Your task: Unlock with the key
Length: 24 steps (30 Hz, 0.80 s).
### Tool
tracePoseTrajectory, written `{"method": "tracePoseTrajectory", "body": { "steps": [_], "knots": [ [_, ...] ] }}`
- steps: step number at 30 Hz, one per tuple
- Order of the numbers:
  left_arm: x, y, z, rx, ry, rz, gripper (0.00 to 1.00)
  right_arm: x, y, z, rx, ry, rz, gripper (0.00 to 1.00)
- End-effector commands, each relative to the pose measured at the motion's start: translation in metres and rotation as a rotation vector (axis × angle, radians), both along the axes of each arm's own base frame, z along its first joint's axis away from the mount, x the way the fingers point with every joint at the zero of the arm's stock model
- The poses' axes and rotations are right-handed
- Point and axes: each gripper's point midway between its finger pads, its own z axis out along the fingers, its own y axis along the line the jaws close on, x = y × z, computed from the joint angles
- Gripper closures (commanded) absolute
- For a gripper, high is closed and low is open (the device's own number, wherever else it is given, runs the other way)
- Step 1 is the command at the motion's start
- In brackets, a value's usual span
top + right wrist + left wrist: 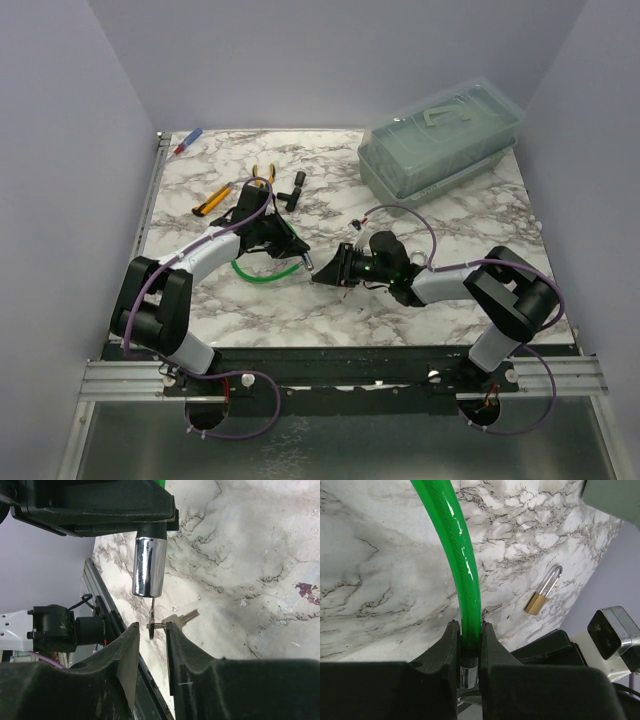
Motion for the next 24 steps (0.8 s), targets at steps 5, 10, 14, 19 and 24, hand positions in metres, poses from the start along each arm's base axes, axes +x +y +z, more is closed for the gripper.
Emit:
{"method": "tracePoseTrajectory", "body": {
  "steps": [5,10,14,19,24],
  "knots": [
    [0.003,0.001,-0.004,-0.004,0.005,0.022,1.00,-0.004,0.001,0.008,0.027,-0.015,0.027,0.74],
    [0.003,0.001,-0.004,-0.007,0.006,0.023,1.00,-0.004,0.002,0.006,0.024,-0.012,0.029,0.88],
    [0.002,0.001,-0.004,-0.012,0.007,0.021,1.00,-0.003,0.003,0.003,0.019,-0.008,0.025,0.99],
    [-0.003,0.000,-0.004,-0.020,0.012,0.013,1.00,0.001,0.002,0.005,0.015,-0.014,0.008,1.00],
    [-0.008,0.001,-0.006,-0.025,0.023,0.008,1.00,0.004,0.003,0.010,0.014,-0.027,0.002,1.00]
  ]
}}
